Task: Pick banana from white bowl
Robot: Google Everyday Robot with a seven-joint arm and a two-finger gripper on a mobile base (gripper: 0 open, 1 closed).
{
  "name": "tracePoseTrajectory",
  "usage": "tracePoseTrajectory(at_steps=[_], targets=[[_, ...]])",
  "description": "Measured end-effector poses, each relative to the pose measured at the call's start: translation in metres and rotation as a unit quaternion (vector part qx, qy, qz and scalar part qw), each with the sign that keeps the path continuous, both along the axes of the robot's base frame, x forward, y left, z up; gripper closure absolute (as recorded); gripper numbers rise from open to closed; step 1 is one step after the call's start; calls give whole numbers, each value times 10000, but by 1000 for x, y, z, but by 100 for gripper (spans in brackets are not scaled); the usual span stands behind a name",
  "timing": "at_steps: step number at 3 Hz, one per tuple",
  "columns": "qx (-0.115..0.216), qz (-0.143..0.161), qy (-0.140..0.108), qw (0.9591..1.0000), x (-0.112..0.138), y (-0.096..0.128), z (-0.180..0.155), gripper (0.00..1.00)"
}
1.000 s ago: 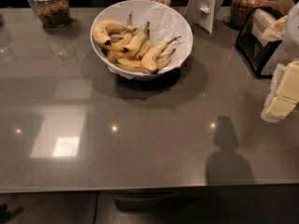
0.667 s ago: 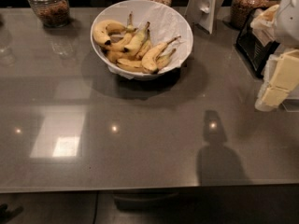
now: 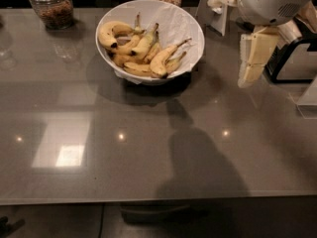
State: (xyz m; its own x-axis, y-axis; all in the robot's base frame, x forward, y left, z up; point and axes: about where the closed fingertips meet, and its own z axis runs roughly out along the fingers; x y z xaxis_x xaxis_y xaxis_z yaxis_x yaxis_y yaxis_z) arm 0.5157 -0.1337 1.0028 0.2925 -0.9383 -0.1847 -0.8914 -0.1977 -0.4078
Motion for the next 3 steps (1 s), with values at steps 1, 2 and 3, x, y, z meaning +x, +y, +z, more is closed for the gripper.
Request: tracePoseTrajectory(at_steps=[1,2,3], targets=[[-209,1241,-121,9920,19,44,-2,0],[-269,1446,-228,9889,20,46,0,0],[-270,1447,-230,9888,20,46,0,0]])
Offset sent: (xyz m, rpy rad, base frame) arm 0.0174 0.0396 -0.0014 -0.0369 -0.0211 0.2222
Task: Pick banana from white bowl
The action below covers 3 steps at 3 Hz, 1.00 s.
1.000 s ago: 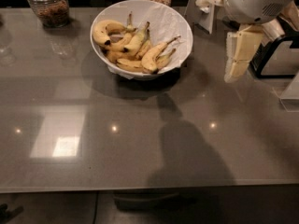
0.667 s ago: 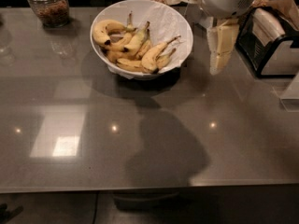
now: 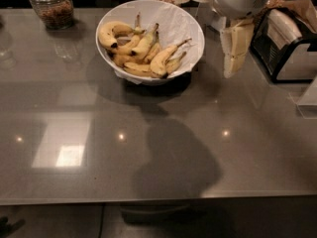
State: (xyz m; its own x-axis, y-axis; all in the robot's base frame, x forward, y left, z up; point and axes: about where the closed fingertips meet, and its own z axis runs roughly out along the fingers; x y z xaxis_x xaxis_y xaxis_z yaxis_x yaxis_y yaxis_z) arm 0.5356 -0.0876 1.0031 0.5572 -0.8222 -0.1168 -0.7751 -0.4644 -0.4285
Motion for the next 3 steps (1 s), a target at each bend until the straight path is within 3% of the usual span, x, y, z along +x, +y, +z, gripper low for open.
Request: tracePoseTrajectory(at_steps=[1,2,3], targets=[[-165,291,-370,9988,12,13,1,0],[-486,880,-814,9916,34,39,-3,0],[-621,1364,-975,9839,58,62,-13,7]])
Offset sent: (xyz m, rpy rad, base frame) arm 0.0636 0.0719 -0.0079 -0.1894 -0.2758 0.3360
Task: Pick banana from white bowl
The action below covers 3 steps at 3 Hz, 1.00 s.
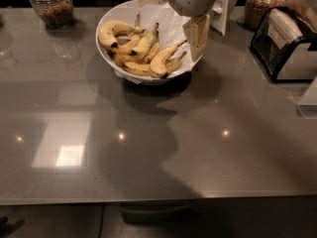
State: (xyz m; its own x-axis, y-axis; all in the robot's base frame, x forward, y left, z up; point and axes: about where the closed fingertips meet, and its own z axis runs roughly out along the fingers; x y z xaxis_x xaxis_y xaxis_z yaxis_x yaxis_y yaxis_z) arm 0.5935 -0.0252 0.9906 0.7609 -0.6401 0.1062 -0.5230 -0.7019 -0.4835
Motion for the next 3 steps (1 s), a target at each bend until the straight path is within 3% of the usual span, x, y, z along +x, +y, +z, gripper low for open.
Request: tracePoseTrajectory(at_steps=[2,3], targets=[[-201,521,127,9984,39,26,-29,50],[-312,642,271,9971,52,32,-46,56]])
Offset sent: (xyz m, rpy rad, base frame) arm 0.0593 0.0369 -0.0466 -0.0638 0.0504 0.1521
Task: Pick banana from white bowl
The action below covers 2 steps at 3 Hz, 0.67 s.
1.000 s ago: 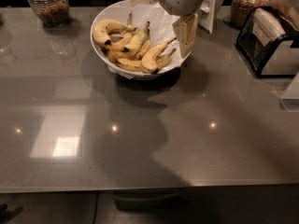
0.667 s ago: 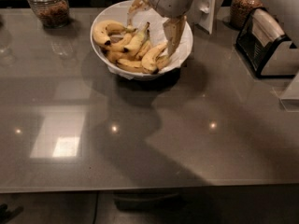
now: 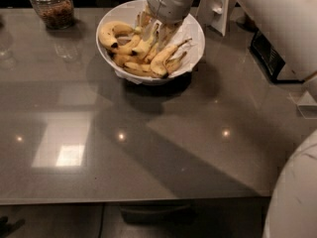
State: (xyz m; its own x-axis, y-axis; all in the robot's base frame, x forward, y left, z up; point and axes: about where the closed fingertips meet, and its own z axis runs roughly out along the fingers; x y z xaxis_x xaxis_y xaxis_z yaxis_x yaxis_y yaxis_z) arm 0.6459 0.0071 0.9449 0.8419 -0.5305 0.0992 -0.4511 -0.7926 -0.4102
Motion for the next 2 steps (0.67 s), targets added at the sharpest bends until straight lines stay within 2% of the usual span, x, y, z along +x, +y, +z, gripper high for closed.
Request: tracePoseTrajectory(at_steps=[1,2], targets=[[-201,35,190,9996,12,-1,-21,53],[-404,16,317,9987,20,-6,-35,45]])
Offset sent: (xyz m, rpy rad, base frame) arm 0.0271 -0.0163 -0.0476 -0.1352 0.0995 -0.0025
